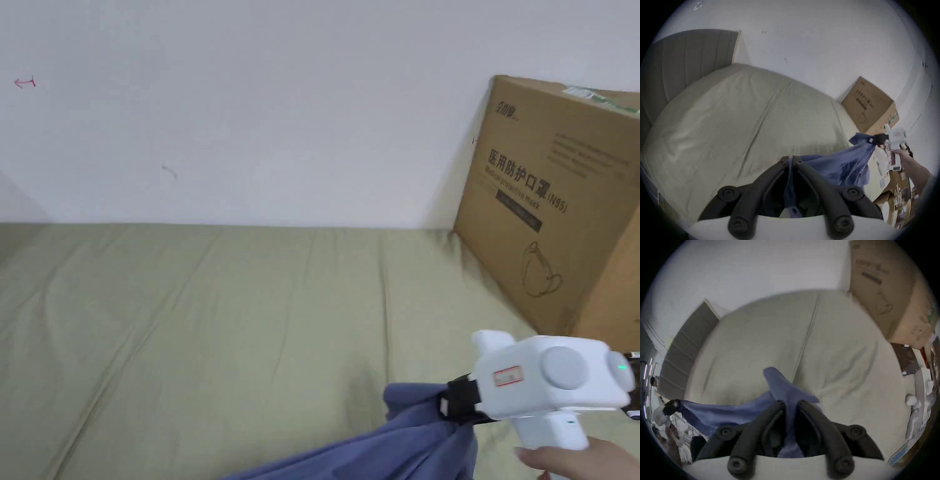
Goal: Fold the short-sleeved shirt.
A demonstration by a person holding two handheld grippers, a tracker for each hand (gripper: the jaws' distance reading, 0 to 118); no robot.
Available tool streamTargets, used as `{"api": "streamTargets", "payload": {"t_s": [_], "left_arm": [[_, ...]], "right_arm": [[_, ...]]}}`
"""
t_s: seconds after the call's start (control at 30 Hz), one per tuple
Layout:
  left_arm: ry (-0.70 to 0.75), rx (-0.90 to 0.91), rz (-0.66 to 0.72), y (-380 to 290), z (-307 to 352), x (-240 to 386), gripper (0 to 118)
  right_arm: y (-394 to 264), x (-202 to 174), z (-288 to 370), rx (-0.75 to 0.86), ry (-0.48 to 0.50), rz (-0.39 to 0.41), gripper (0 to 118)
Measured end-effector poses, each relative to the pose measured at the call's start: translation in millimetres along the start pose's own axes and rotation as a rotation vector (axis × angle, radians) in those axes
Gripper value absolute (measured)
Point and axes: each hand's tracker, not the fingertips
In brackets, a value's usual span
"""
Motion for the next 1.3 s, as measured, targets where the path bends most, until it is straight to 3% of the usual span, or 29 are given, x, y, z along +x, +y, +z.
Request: {"api": "streamTargets", "payload": {"t_s": [0.2,0.37,0.53,0.77,0.97,1.17,1.3], "left_arm": [[-0.075,0.134,-0.134,84,43,34,2],[-0.138,0.265,-0.195,153,75,77,2],[-0.145,0.306,-0.255,218,79,111,2],[-0.112,0.340,-0.325,297,48,144,2],[-0.096,0.404,-0.275,348,9,156,2],[-0.034,0.508,-0.239,374,-20,150,2],[-0.007,0.528,-0.251,369,-38,143,2]], "right_arm": [[4,-24,155,0.235,0.107,-0.019,6],[31,-50,240,0.400,0.064,0.026,6],[88,-63,279,0.477,-0.008,0.068,6],[189,-69,283,0.582,-0.125,0.071,6],[255,-89,277,0.700,-0.210,0.092,6],[294,-105,258,0.803,-0.276,0.189,6],[290,-108,227,0.800,-0.284,0.201,6]]}}
